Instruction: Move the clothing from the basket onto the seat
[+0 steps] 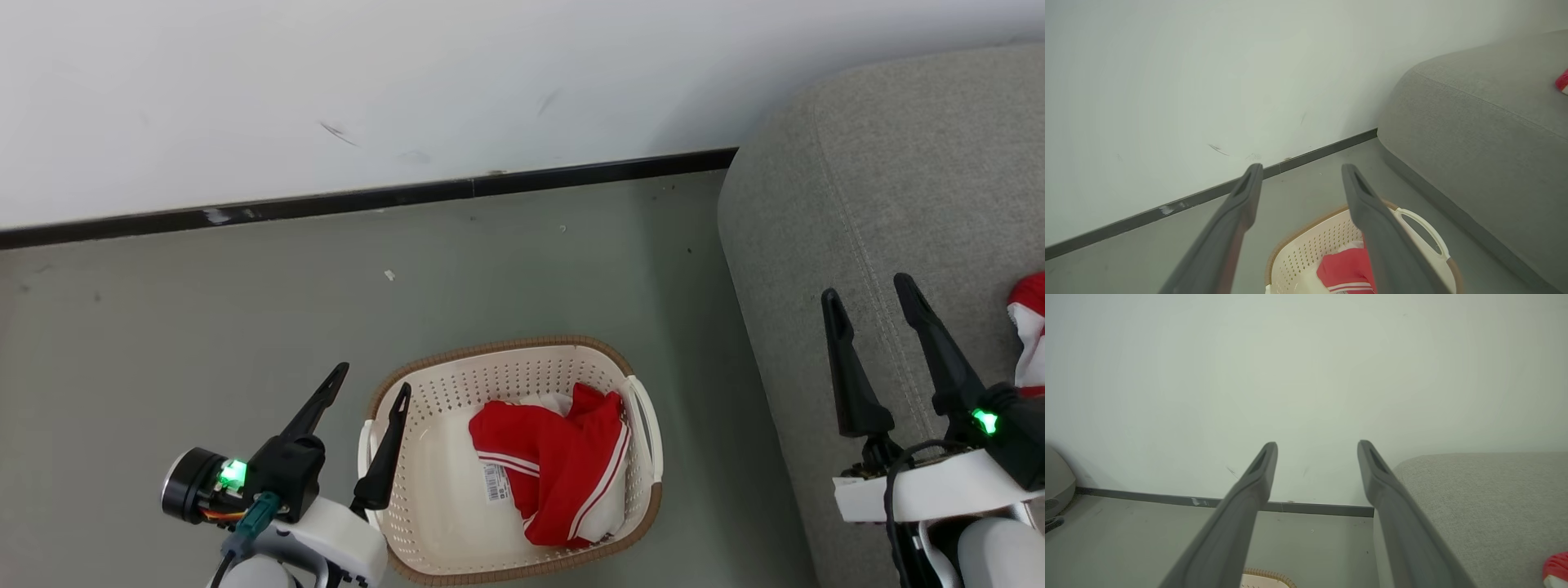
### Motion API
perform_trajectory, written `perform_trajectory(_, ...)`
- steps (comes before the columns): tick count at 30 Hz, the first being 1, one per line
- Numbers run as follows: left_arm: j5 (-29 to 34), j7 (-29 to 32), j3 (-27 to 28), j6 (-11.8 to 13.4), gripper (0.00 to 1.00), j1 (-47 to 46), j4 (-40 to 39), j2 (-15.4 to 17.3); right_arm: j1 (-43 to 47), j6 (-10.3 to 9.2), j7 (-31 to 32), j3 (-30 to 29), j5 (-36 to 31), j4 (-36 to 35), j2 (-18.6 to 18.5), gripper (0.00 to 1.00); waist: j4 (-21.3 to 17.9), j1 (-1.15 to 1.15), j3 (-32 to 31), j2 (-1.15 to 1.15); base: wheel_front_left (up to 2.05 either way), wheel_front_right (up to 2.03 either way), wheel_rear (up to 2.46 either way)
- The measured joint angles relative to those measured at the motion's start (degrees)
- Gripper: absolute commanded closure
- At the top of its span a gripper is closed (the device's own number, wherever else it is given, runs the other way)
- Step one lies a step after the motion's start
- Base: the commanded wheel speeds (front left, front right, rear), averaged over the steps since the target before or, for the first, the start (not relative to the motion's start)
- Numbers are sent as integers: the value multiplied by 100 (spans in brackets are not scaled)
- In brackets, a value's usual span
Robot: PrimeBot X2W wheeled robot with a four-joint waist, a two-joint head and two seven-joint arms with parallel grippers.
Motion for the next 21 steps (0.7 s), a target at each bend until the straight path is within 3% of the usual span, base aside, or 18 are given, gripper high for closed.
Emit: perform_trajectory(21,368,302,-595,-378,0,-914,1196,-190,-778,-2,-1,-331,16,-332,-2,0,-375,0,1039,0,0,0,0)
